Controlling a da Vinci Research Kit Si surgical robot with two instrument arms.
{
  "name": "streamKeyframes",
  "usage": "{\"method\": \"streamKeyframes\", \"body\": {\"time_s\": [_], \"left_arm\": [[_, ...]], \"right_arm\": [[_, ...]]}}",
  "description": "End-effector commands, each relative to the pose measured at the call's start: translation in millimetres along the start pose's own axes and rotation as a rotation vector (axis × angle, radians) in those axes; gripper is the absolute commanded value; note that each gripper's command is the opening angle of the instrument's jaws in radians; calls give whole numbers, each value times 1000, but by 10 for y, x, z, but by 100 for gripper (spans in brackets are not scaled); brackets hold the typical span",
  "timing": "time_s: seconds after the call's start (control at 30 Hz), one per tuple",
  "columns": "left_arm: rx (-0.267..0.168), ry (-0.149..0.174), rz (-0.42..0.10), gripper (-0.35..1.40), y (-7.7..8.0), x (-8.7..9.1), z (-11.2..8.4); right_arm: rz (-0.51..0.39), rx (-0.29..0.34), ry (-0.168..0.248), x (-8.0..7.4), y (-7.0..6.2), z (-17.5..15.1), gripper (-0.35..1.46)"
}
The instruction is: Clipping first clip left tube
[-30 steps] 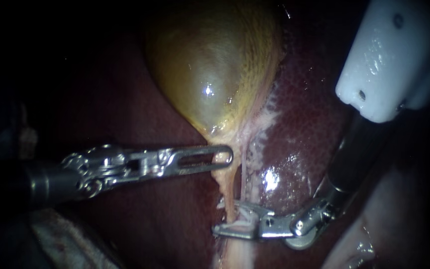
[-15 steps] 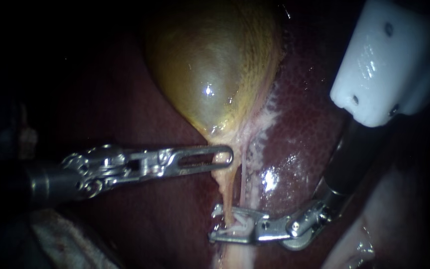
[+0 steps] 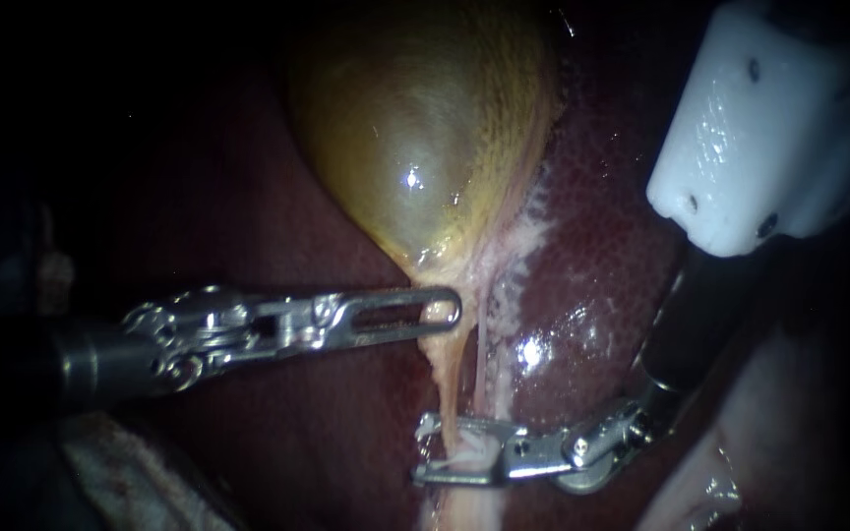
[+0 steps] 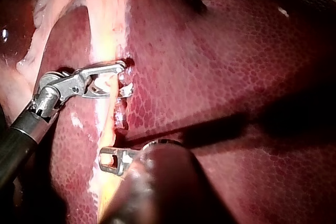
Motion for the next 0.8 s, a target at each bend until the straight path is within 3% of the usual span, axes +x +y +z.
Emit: {"method": "streamKeyframes", "body": {"time_s": [0.03,0.23,0.57,0.8], "left_arm": [[-1,-1,0,-35,0,0,0],[-1,-1,0,-35,0,0,0],[-1,0,1,-35,-1,0,0],[-1,0,1,-35,-2,-1,1]], "right_arm": [[2,0,-3,0,1,0,31],[2,1,-4,0,3,-1,16],[-2,0,-9,-1,6,-10,-34],[-5,2,-13,-2,13,-14,-35]]}}
